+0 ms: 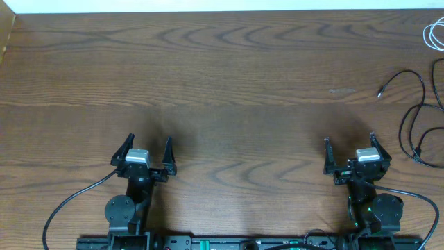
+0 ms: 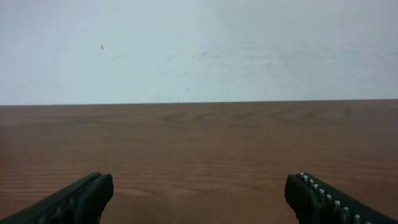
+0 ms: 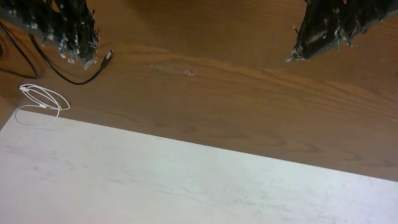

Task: Untangle cables

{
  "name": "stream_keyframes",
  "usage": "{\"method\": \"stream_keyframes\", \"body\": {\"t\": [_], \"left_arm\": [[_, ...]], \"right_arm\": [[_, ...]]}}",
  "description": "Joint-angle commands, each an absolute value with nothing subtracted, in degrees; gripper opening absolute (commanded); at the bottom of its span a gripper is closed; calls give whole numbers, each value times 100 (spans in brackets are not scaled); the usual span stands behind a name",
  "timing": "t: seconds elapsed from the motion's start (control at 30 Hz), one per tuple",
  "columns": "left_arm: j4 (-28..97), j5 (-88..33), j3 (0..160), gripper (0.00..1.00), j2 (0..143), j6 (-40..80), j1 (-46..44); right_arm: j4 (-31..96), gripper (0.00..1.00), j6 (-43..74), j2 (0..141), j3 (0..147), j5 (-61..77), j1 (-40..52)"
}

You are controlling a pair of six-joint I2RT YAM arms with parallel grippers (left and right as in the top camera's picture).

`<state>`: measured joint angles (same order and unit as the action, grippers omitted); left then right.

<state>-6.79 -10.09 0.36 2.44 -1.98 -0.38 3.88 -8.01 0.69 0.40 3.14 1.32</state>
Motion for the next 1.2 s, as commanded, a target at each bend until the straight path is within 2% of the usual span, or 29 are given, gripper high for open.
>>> {"method": "stream_keyframes", "body": {"t": [0.0,0.33,1.17], "left_arm": [[-438,-932,23,94,14,-303,-40],[340,-941,23,94,8,-287,-43],[338,-939,23,94,34,-279,-40]], "right_arm": [[412,99,-821,38,32,294,150],[412,99,-821,38,32,294,150],[412,99,-819,38,32,294,150]]}}
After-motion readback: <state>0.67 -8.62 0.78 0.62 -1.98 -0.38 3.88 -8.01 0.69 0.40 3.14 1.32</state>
